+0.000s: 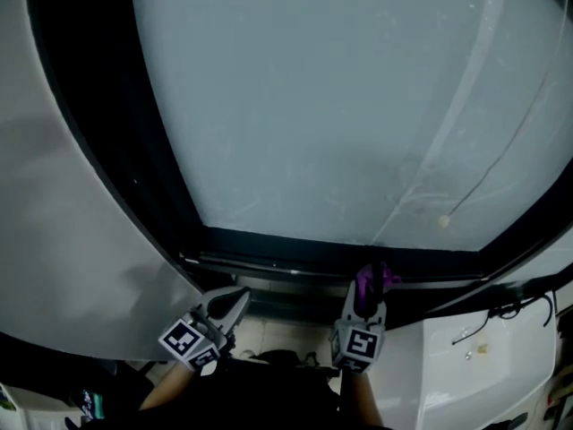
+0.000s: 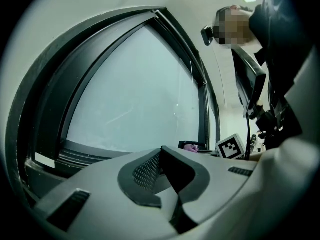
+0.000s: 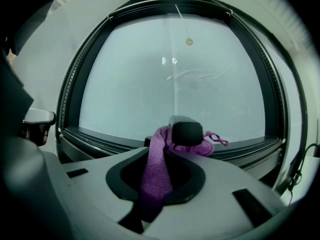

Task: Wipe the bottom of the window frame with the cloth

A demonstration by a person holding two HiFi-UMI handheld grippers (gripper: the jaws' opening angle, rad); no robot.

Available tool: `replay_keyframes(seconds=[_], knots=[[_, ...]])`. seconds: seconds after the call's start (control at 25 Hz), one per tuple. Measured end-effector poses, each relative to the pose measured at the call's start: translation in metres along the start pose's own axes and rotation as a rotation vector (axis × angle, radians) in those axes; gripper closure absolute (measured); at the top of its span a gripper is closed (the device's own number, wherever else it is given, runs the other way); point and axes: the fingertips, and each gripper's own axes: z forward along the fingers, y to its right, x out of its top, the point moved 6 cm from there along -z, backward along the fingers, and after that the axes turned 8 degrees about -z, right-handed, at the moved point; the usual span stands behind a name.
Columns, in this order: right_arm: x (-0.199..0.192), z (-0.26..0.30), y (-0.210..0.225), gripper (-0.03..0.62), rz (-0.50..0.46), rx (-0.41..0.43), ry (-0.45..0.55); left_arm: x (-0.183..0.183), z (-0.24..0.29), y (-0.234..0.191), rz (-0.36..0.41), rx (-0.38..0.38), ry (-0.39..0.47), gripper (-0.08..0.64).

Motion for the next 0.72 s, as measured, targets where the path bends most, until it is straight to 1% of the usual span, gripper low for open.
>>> replay_keyframes(seconds=[0.12, 0.24, 0.32, 0.36, 0.48, 0.64, 0.72], knots=[[0.002, 0.001, -0.013, 0.526, 0.014, -0.004, 0.004, 0.003, -0.003, -0.008, 0.000, -0.013, 0.003, 0.560], [0.007, 0.005, -0.030, 0.528, -0.012, 0.011, -0.011, 0.005, -0.002, -0.013, -0.005, -0.025, 0.001, 0.560], [0.012, 0.010, -0.035, 0.528, -0.027, 0.005, -0.025, 0.006, 0.001, -0.014, 0.000, -0.044, 0.001, 0.560], [0.014, 0.013, -0.035, 0.528, -0.016, 0.000, -0.032, 0.007, 0.001, -0.014, 0.003, -0.053, 0.002, 0.560], [0.020, 0.019, -0.030, 0.528, 0.060, 0.001, -0.036, 0.009, 0.001, -0.015, 0.003, -0.061, 0.006, 0.560], [0.035, 0.023, -0.028, 0.528, 0.122, 0.004, -0.010, 0.012, -0.004, -0.021, 0.000, -0.042, 0.020, 0.560], [0.040, 0.027, -0.026, 0.528, 0.155, -0.009, -0.032, 0.012, -0.005, -0.025, 0.002, -0.028, 0.027, 0.560]])
